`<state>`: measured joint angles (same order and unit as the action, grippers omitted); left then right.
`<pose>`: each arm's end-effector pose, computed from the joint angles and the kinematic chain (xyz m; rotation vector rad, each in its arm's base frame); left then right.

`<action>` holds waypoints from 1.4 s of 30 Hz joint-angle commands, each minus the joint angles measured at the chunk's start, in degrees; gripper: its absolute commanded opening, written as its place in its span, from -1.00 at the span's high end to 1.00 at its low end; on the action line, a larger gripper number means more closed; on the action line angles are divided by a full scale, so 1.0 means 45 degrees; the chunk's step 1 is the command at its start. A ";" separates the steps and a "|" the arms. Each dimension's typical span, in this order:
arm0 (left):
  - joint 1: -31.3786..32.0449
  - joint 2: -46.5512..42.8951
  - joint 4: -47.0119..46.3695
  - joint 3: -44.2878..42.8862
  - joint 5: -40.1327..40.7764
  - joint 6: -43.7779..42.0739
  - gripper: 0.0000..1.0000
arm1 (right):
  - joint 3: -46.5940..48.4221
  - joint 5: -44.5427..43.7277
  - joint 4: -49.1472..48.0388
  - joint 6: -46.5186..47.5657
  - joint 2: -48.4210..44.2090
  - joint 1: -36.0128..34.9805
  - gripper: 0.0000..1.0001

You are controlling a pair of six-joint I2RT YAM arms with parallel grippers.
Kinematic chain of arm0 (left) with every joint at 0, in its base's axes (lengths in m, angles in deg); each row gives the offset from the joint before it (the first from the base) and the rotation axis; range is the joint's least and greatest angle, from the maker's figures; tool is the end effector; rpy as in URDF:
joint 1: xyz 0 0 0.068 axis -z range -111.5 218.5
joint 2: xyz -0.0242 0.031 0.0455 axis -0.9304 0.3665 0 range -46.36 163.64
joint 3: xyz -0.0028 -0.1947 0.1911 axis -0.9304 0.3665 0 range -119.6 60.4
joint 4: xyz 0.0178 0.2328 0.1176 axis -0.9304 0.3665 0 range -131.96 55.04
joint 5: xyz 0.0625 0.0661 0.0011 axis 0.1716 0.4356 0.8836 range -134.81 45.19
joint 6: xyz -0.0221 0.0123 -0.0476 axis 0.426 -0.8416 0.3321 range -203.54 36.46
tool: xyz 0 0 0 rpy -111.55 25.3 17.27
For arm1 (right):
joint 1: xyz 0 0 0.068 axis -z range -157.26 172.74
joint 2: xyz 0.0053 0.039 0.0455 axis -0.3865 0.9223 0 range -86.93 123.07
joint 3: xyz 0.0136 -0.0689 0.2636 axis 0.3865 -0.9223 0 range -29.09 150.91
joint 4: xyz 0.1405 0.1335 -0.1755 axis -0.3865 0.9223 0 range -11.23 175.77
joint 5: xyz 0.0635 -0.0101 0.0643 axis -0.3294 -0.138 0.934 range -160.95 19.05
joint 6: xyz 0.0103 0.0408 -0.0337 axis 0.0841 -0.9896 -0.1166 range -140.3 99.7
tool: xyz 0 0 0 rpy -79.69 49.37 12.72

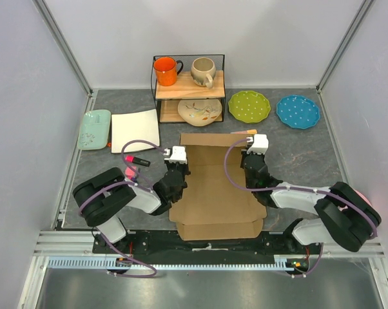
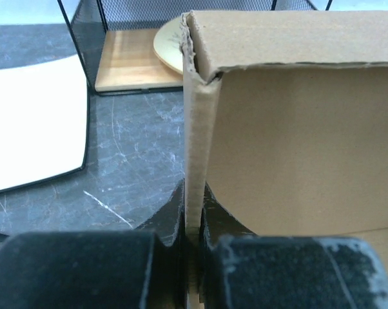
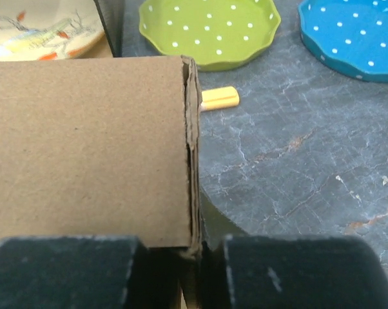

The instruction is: Fold the paper box

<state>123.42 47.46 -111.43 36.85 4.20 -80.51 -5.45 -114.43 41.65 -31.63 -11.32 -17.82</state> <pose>0.1795 -0.2089 0.1652 0.0480 1.5802 -0.1138 0.2051 0.1435 0.1876 0.0749 1.7564 -0.0369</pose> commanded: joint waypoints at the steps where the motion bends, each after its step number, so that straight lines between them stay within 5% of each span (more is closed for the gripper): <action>1: 0.0101 0.0303 0.0417 -0.0100 -0.0188 0.1624 0.96 | 0.0004 -0.0318 -0.1029 -0.1033 0.0502 0.0086 0.66; 10: 0.0121 0.0870 -0.0579 0.0820 0.0415 0.1048 0.96 | -0.0918 0.0445 0.2599 -0.2793 -0.2131 0.0048 -0.24; 19: 0.0121 0.0577 -0.0324 0.0624 0.1002 0.0460 0.97 | 0.0078 0.2239 0.9197 -0.3302 -0.7326 -0.0050 -0.60; 26: 0.0179 0.0421 -0.0324 0.0878 0.1198 0.0635 0.97 | 0.0586 0.2945 0.9463 -0.3593 -1.0920 -0.0070 -0.85; 32: 0.0238 0.0069 0.0105 0.1054 0.1061 0.0909 0.95 | 0.3141 0.2749 0.9305 -0.3615 -0.7296 0.0008 -0.95; 42: 0.0257 -0.0419 0.0458 0.1542 0.0671 0.1398 0.92 | 0.3518 0.4643 0.7645 -0.3829 -0.3874 0.1278 -0.90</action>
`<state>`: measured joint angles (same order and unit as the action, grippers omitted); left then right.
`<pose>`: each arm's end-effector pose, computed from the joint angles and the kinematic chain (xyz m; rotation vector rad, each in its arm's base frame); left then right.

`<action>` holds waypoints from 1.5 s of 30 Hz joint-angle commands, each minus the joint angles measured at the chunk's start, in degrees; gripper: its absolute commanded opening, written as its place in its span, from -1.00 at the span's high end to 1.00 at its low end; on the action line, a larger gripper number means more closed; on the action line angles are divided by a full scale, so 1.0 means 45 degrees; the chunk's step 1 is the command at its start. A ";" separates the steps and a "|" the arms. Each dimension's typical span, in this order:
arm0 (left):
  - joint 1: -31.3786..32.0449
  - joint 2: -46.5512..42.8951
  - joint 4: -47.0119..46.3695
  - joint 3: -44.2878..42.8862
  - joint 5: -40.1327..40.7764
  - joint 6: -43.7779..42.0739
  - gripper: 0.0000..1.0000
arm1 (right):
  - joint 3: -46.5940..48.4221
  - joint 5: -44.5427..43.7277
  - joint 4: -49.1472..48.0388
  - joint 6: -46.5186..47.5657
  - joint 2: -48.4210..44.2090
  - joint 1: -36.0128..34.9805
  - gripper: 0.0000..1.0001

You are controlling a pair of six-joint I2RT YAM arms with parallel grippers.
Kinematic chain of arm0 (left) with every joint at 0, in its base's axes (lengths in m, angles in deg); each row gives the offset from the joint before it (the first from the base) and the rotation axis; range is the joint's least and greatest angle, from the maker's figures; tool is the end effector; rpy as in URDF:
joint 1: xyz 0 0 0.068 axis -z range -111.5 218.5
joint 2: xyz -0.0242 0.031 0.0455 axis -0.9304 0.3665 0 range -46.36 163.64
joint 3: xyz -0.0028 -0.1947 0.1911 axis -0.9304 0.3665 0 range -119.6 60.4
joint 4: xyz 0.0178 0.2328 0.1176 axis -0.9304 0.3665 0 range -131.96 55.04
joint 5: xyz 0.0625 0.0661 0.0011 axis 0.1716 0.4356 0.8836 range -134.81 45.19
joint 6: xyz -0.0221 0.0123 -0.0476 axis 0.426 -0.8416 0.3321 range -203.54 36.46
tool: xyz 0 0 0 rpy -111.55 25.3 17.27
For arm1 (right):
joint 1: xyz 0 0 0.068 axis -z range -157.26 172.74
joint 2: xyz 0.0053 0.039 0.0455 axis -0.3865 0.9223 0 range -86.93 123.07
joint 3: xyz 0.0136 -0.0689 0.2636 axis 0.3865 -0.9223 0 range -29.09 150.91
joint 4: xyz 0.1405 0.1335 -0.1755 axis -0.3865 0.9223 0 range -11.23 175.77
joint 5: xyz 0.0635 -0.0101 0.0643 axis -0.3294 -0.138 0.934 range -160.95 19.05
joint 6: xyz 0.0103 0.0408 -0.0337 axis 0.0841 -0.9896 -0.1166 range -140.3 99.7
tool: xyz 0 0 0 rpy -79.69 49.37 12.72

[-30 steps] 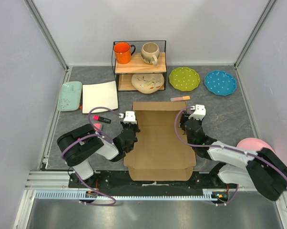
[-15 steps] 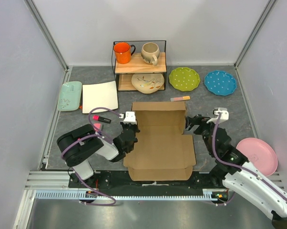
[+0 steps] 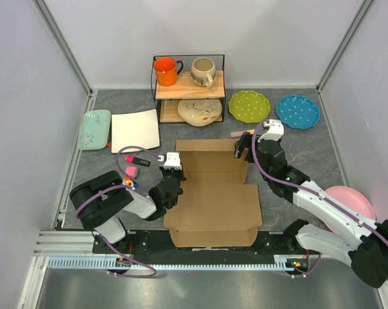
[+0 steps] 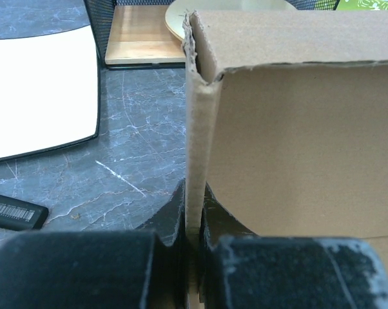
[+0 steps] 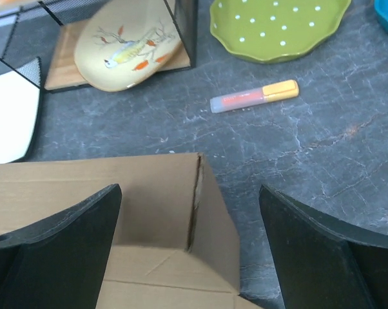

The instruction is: Fold the paper box

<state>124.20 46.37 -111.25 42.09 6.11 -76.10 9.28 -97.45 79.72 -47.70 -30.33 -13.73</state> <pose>0.1649 -0.1929 0.1487 0.0172 1.6281 -0.1089 0.1913 0.1218 0.2795 0.1630 1.8751 0.3271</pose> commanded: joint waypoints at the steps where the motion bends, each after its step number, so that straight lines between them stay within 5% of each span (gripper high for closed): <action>1: 0.0102 -0.0331 0.0496 0.0415 0.0151 0.0436 0.92 | 0.0127 0.0928 -0.0875 -0.0240 0.0430 0.0428 -0.89; 6: 0.0161 -0.1541 0.2308 0.0397 -0.0960 0.1235 0.68 | -0.0928 0.1026 -0.1187 -0.0220 0.0197 0.0487 -0.83; 8: 0.0161 -0.2436 0.4042 0.0338 -0.1759 0.1974 0.28 | -0.1278 0.1142 -0.1246 -0.0162 0.0040 0.0467 -0.81; 12: 0.0200 -0.4156 0.5923 0.0454 -0.2954 0.2564 -0.11 | -0.1787 0.1221 -0.1324 -0.0123 -0.0175 0.0487 -0.77; 21: 0.0180 -1.0693 1.0102 0.0884 -0.5315 0.2527 -0.23 | -0.2745 0.1241 -0.1344 -0.0161 -0.0780 0.0467 -0.75; 26: 0.0200 -1.2694 1.1180 0.0476 -0.6335 0.3501 -0.25 | -0.2960 0.1280 -0.1227 -0.0220 -0.0917 0.0467 -0.75; 34: -0.0423 -1.1431 1.1446 -0.1573 -0.7638 0.3675 -0.50 | -0.3058 0.1651 -0.0719 -0.0162 -0.1581 0.0467 -0.75; 41: -0.3602 -0.9884 1.1356 -0.2086 -1.1234 0.6196 -0.50 | -0.3350 0.1983 -0.0329 -0.0298 -0.1971 0.0467 -0.74; 45: -0.4292 -0.9048 1.1861 -0.2182 -1.2408 0.6393 -0.47 | -0.3546 0.2119 -0.0309 -0.0376 -0.2167 0.0467 -0.74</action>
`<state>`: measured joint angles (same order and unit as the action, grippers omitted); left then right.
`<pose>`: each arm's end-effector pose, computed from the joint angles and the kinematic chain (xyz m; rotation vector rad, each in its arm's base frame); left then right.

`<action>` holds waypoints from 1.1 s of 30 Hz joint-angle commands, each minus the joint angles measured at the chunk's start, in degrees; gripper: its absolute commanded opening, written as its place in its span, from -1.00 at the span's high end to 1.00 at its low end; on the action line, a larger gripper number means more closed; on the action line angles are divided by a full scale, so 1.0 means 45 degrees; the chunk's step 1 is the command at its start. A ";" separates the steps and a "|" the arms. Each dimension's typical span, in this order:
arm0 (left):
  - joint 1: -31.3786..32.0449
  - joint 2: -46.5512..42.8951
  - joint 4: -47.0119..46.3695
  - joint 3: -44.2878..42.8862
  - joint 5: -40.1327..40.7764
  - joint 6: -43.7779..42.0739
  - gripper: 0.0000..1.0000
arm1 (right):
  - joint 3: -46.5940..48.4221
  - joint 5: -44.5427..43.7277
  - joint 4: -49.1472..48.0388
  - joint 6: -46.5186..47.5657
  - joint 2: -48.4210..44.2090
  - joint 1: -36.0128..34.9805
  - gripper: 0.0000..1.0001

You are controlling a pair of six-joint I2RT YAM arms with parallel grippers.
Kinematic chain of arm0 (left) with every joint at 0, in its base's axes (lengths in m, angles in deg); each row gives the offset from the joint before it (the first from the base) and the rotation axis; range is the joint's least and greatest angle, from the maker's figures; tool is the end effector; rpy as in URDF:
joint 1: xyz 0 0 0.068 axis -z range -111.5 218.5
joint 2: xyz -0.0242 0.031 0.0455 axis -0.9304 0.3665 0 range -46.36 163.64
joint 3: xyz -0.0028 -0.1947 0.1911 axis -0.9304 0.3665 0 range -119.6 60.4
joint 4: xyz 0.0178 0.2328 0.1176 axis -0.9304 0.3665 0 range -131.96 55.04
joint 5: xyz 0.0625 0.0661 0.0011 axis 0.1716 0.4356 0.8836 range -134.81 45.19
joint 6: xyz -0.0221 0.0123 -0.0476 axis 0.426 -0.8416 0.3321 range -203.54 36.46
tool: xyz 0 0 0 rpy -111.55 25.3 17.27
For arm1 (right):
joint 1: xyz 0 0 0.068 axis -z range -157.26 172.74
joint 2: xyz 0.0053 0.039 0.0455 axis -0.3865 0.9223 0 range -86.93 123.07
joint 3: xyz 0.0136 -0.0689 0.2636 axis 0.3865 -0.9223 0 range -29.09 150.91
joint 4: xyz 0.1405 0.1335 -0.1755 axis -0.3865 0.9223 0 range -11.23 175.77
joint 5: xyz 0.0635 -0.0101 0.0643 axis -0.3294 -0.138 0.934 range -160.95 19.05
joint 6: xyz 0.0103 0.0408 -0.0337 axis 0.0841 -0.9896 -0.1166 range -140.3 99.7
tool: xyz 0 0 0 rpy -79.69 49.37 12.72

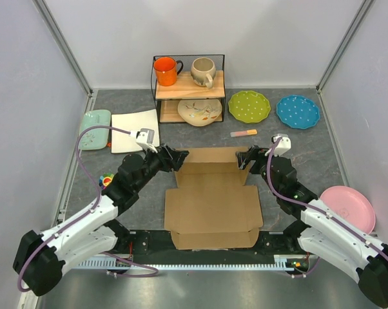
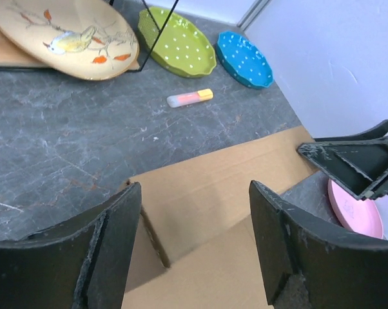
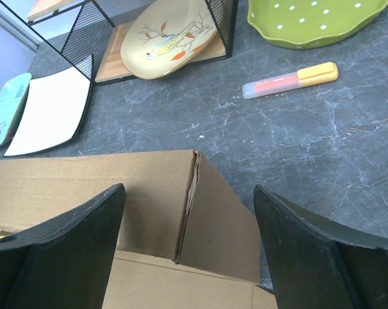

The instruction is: Fold the paper box

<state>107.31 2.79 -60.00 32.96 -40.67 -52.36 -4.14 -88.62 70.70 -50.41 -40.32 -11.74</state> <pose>0.1624 -0.1274 0.2713 0.0558 1.7072 -0.8677 0.1655 0.1007 0.2453 0.1526 1.8213 0.5245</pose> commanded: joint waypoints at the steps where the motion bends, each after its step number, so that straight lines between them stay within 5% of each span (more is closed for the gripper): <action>1: -0.0557 0.0835 0.0706 -0.0249 -0.2014 0.1060 -0.42 | -0.0622 0.0196 0.1697 0.0206 0.0072 0.0025 -0.73; 11: -0.0577 0.1930 0.0571 0.0141 -0.2308 0.1099 -0.15 | -0.0466 0.0372 0.2065 0.0304 -0.0123 0.0025 -0.72; 22: -0.0577 -0.1233 -0.0054 0.1293 -0.0083 0.1412 -0.45 | -0.0720 0.0236 0.1970 0.0206 -0.0084 0.0025 -0.72; 33: -0.0577 0.1460 0.0963 0.0317 -0.0822 0.1411 -0.39 | -0.0856 0.0177 0.2029 0.0245 -0.0221 0.0025 -0.72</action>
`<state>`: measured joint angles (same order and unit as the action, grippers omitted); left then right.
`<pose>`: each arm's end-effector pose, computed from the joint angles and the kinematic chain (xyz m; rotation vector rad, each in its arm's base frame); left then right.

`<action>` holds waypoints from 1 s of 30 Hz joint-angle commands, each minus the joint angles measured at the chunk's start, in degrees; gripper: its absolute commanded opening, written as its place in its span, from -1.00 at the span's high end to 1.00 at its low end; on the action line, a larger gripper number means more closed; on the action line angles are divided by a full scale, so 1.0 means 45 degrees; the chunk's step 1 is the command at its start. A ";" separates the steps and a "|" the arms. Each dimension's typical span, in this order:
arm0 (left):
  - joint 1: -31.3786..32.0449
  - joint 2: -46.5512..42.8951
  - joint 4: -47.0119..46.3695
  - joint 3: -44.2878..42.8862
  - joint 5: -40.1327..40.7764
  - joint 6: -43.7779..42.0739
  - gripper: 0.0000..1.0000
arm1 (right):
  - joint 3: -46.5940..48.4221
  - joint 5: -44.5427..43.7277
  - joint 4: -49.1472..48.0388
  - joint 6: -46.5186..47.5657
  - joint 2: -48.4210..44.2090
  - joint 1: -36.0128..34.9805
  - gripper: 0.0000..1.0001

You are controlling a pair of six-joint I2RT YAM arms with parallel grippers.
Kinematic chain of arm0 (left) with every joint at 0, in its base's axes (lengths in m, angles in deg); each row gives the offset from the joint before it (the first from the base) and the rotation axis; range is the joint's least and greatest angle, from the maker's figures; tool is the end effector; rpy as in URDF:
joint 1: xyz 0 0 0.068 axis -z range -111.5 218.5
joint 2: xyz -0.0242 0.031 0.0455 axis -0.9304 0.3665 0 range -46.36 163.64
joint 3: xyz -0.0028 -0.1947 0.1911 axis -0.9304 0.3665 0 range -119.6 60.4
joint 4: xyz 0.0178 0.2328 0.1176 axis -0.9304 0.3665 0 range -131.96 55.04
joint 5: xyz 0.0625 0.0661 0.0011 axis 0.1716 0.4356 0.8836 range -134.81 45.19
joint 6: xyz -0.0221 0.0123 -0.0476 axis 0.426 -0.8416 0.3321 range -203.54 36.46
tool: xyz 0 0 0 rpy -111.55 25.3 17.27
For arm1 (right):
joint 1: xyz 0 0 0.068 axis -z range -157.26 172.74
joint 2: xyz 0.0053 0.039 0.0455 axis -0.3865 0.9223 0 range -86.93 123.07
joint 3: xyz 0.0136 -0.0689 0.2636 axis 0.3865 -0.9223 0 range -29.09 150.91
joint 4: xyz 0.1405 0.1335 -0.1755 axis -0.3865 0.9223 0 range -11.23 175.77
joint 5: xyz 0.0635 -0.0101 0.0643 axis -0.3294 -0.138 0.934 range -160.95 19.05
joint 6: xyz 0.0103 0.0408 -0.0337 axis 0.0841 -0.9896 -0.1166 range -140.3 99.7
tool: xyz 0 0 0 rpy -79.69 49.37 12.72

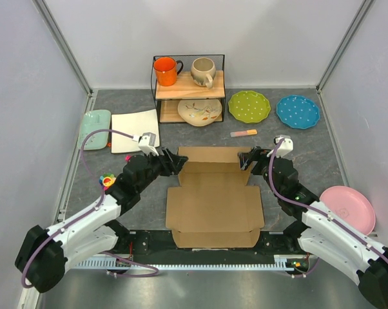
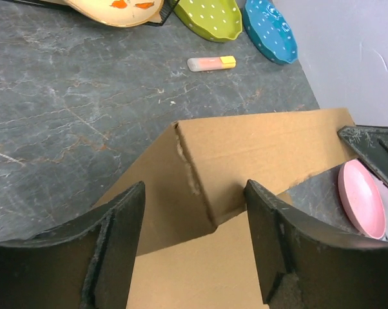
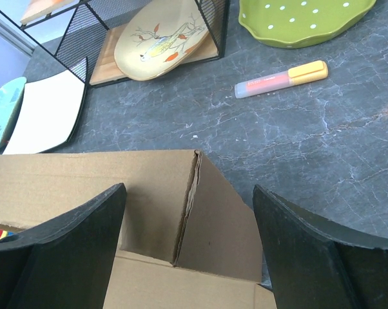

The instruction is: Fold the paper box

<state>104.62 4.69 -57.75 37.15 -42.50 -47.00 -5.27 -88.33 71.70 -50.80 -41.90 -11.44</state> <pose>0.1672 -0.1203 0.2348 -0.0373 1.8658 -0.8647 0.1617 0.0971 0.2412 0.1587 1.8307 0.5250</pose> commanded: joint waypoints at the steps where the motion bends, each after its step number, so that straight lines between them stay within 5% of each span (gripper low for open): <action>1: 0.0021 0.1155 0.0250 -0.0616 -0.0434 0.0221 -0.32 | -0.0624 0.0114 0.1825 0.0313 0.0090 -0.0043 -0.72; 6: 0.0001 0.1234 -0.0045 -0.0479 -0.0259 0.0221 -0.09 | -0.0507 0.0153 0.2001 0.0372 -0.0203 -0.0043 -0.74; 18: 0.0001 0.1176 -0.0006 -0.0206 -0.0102 0.0241 -0.02 | 0.1992 0.0524 0.1825 -0.0156 -0.0009 0.0074 -0.86; 30: 0.0020 0.0707 -0.0436 0.0692 -0.0122 0.0573 0.24 | -0.1051 0.0465 0.1669 -0.0429 -0.0496 0.0113 -0.41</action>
<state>104.62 7.73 -63.41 37.66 -43.57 -45.34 -5.23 -85.56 74.89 -53.16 -44.04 -11.22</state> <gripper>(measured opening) 0.488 0.759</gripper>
